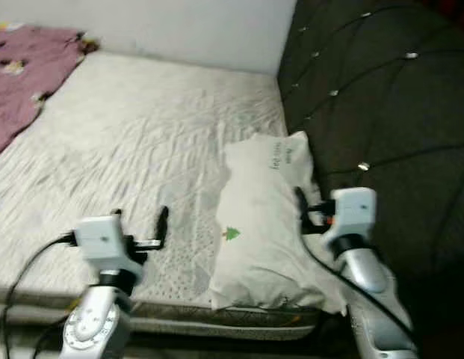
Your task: Clean up the room
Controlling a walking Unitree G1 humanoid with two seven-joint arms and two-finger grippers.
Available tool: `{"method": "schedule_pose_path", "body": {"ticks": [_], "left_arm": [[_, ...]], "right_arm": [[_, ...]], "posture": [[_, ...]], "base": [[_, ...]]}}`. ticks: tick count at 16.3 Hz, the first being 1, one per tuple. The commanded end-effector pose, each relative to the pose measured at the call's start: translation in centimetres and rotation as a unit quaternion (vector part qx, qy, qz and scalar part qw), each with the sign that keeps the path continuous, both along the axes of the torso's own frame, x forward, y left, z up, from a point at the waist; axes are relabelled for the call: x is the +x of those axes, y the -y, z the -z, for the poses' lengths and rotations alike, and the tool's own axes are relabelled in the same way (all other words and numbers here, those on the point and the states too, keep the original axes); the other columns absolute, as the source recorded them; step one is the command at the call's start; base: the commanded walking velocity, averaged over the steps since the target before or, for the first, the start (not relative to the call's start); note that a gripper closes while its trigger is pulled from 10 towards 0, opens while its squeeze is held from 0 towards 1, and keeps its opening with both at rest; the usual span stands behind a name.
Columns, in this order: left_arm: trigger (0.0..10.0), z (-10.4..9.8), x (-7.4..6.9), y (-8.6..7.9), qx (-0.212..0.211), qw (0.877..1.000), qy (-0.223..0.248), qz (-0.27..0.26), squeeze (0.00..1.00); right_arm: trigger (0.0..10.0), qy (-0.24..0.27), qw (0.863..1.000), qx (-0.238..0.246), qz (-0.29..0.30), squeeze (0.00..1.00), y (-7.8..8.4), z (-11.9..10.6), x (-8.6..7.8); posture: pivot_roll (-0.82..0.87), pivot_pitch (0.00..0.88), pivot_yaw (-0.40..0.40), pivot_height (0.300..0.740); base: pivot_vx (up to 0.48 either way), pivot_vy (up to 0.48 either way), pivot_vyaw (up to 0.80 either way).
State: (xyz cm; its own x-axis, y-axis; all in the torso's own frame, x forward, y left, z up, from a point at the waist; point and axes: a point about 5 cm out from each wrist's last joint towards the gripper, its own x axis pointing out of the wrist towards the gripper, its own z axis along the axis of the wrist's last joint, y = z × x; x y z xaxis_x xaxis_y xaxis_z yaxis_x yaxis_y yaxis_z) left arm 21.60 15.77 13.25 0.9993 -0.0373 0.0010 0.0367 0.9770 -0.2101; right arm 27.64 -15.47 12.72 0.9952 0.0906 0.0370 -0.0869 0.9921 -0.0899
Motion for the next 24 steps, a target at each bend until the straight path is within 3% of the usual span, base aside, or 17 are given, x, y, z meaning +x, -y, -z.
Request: {"method": "schedule_pose_path", "body": {"ticks": [1,4,13,24], "left_arm": [[10.0,-0.6,0.2,1.1,-0.015,1.000,0.011,0.024,0.00],[10.0,-0.8,0.3,1.4,-0.018,0.999,0.017,0.028,0.00],[10.0,-1.3,0.9,1.8,-0.024,0.999,0.025,0.031,0.00],[10.0,-1.4,1.1,2.1,-0.033,0.999,0.028,0.025,0.00]], "right_arm": [[10.0,-0.005,0.999,-0.010,0.032,0.00,1.6,0.0,0.0],[10.0,-0.022,1.000,0.007,0.018,0.00,1.8,0.4,0.1],[10.0,-0.011,1.000,0.025,0.007,0.00,1.8,0.0,0.7],[10.0,-0.018,0.999,0.026,0.014,0.00,1.9,0.3,1.0]], "posture": [[0.03,0.092,-0.073,0.740],[0.04,0.090,-0.073,0.740],[0.04,0.081,-0.066,0.740],[0.04,0.094,-0.073,0.740]], "base": [[0.000,0.480,0.00],[0.000,0.480,0.00],[0.000,0.480,0.00],[0.000,0.480,-0.08]]}}
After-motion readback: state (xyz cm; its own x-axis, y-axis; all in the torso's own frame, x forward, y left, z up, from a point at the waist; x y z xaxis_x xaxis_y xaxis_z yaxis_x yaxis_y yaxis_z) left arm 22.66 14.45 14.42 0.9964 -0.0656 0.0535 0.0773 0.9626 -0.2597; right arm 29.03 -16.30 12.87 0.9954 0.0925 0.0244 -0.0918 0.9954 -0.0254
